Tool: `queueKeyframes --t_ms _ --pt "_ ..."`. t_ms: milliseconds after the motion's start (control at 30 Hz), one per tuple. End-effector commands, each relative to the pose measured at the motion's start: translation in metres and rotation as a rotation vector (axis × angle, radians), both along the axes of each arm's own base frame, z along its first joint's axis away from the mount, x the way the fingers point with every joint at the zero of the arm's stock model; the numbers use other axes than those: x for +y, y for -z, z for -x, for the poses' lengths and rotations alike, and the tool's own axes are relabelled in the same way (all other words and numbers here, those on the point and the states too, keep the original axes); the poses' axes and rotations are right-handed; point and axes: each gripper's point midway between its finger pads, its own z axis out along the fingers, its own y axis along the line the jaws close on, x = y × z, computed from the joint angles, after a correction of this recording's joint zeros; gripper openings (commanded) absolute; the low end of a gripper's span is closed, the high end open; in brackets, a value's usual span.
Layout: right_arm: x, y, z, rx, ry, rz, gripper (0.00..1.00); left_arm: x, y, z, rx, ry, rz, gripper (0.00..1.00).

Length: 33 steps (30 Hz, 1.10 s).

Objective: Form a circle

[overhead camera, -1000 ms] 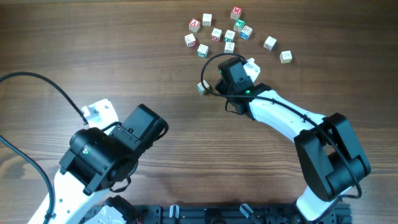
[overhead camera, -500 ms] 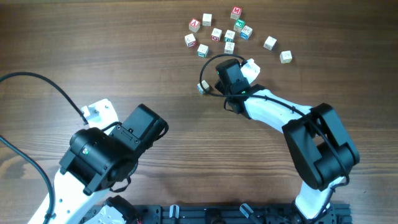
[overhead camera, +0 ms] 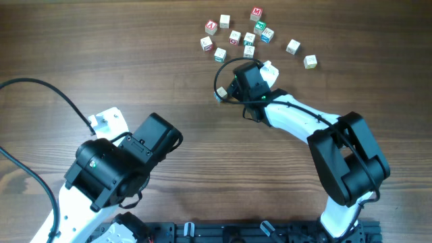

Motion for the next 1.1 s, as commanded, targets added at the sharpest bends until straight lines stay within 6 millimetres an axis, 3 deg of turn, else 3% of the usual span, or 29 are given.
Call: queueKeyframes --t_ms 0,100,267,300,433,533,667,767,1067 --pt "0.011 -0.047 -0.015 -0.072 -0.030 -0.032 0.99 0.001 0.000 0.000 -0.009 -0.011 0.001 1.00" --pt "0.008 -0.078 -0.017 -0.125 -0.031 -0.052 0.99 0.001 0.000 0.000 -0.008 -0.011 0.001 1.00" --pt "-0.010 -0.081 -0.020 -0.125 -0.006 -0.023 0.99 0.001 0.000 0.000 -0.009 -0.011 0.001 1.00" --pt "-0.014 -0.081 -0.021 -0.124 0.000 -0.022 0.96 0.001 0.000 0.000 -0.008 -0.011 0.001 1.00" --pt "-0.019 -0.081 -0.025 -0.140 -0.061 0.042 0.53 0.001 0.000 0.000 -0.009 -0.011 0.001 1.00" --pt "-0.014 -0.072 -0.035 -0.185 -0.179 0.128 0.39 0.001 0.000 0.000 -0.008 -0.011 0.001 1.00" --pt "0.007 -0.046 -0.047 -0.205 -0.318 0.126 0.31 0.001 0.000 0.000 -0.009 -0.011 0.001 1.00" --pt "0.002 -0.037 -0.049 -0.181 -0.350 0.112 0.10 0.001 0.000 0.000 -0.009 -0.011 0.001 1.00" --pt "-0.005 -0.028 -0.045 -0.128 -0.425 0.029 0.05 0.001 0.000 0.000 -0.009 -0.011 0.001 1.00"
